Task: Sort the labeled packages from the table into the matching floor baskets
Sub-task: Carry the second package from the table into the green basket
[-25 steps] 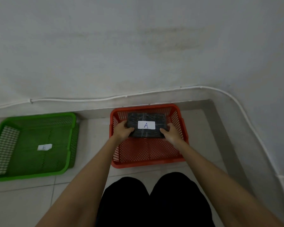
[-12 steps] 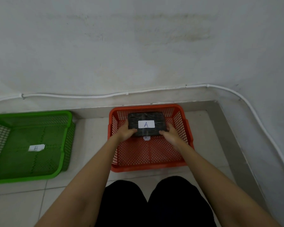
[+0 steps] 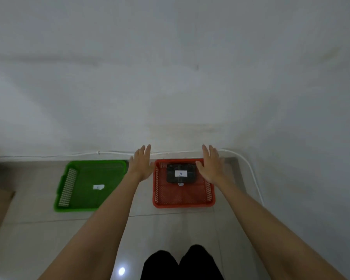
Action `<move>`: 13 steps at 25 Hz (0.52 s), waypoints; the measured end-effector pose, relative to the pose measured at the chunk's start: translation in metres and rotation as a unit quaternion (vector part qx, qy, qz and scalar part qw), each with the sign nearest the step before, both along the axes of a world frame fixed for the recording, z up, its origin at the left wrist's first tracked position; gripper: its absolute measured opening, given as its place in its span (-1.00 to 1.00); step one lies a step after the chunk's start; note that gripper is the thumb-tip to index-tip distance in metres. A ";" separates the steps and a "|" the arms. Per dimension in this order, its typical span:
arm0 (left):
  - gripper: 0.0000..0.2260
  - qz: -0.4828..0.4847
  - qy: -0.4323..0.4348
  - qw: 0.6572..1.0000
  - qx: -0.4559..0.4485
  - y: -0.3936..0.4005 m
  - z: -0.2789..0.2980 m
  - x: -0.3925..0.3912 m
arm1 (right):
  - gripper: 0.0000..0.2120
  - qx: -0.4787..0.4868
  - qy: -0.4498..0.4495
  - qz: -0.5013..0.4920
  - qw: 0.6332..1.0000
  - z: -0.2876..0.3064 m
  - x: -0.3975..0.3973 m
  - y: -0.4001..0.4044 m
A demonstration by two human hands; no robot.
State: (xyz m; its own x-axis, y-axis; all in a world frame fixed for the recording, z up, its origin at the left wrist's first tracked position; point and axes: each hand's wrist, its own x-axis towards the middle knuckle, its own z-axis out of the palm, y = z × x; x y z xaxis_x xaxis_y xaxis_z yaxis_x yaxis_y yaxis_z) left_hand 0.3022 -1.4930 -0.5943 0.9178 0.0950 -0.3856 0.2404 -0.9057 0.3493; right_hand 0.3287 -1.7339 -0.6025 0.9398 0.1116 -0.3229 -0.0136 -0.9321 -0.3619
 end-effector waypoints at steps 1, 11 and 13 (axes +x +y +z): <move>-0.36 0.002 -0.011 1.000 0.017 0.008 0.040 -0.005 | -0.38 -0.019 -0.014 0.016 1.000 0.041 -0.001 0.007; -0.35 0.109 -0.156 0.978 0.082 0.122 0.355 -0.084 | -0.41 -0.035 -0.156 0.164 0.973 0.360 -0.029 0.140; -0.36 0.126 -0.182 0.969 0.111 0.159 0.390 -0.111 | -0.40 -0.033 -0.182 0.197 0.963 0.394 -0.044 0.180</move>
